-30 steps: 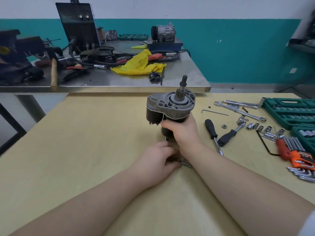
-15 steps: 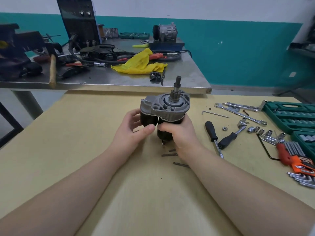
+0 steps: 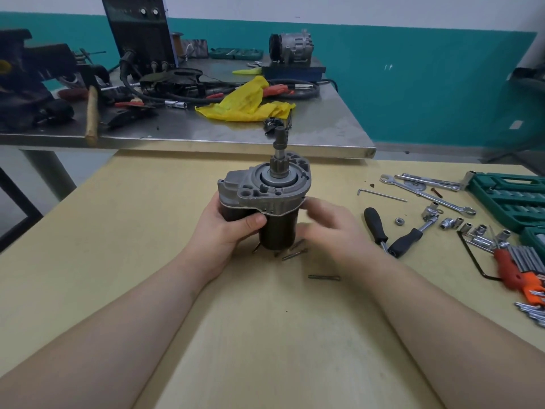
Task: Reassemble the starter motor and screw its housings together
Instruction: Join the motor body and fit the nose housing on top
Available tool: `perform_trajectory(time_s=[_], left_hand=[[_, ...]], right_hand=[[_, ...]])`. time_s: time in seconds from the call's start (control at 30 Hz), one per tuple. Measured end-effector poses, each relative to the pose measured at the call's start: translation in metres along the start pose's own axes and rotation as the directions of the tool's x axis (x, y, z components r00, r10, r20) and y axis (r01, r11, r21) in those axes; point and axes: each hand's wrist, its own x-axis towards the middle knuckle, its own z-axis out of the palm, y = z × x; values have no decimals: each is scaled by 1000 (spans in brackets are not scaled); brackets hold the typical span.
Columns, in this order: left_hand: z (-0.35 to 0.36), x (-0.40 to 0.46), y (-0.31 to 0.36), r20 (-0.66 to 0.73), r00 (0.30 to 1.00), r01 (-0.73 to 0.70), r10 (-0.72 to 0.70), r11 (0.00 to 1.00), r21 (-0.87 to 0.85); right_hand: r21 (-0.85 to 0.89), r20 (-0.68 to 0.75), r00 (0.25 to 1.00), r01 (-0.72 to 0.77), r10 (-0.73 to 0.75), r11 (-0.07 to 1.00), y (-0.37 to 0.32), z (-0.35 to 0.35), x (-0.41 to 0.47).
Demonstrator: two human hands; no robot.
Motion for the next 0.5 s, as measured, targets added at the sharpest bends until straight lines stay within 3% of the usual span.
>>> perform_trajectory(time_s=[0.07,0.23,0.37,0.5], left_hand=[[1,1,-1,-17,1000,1,0,1000,11],[2,1,-3,-26,999,-26,26,1000,1],[4,-1,-4,-36,999,-36,36,999,-13],[3,-1,-3,-44,999,-34,32,999,-35]], right_hand=[[-279,-85,996,-16,-8,960,5,-19,-5],[-634,167,981,30,99,773,12,-21,0],[-633,223,974,120,31,764,18,-11,-1],[-615,169,985,125,-25,779,19,-8,0]])
